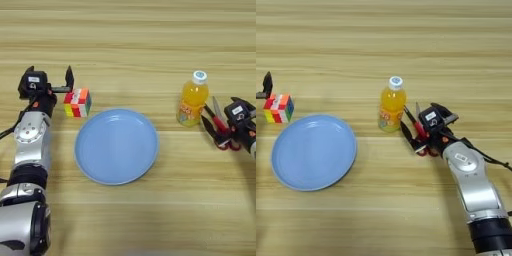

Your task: Move the objects on the table

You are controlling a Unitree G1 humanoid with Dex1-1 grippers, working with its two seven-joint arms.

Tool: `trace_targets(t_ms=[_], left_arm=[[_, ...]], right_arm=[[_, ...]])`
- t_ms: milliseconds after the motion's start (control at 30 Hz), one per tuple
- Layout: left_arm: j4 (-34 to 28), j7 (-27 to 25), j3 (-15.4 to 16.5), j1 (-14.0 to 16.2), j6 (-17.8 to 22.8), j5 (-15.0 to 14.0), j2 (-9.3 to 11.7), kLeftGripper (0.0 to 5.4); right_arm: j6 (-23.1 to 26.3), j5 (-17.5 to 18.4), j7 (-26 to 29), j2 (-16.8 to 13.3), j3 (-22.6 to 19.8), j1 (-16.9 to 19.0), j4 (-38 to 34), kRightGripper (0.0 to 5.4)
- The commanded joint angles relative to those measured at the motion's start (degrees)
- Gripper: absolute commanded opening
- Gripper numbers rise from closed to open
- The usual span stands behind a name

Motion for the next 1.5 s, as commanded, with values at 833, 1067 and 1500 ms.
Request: trace_targets(t_ms=[833, 1067, 1500], left_arm=[[0.2, 0.0, -0.1, -0.5, 0.3, -0.1, 0.5, 5.38], [0.2, 0.0, -0.1, -0.5, 0.3, -0.1, 0.4, 5.38], [-0.1, 0.1, -0.1, -0.4, 0.3, -0.1, 0.3, 5.4]], right_arm=[[4.0, -0.7, -0.2, -0.4, 0.1, -3.4, 8.6, 5.4], [4.3, -1.1, -0.9, -0.7, -0.3, -3.9, 10.1, 5.4], [4.8, -1.3, -0.5, -1.1, 0.5, -4.1, 11.3, 4.86]])
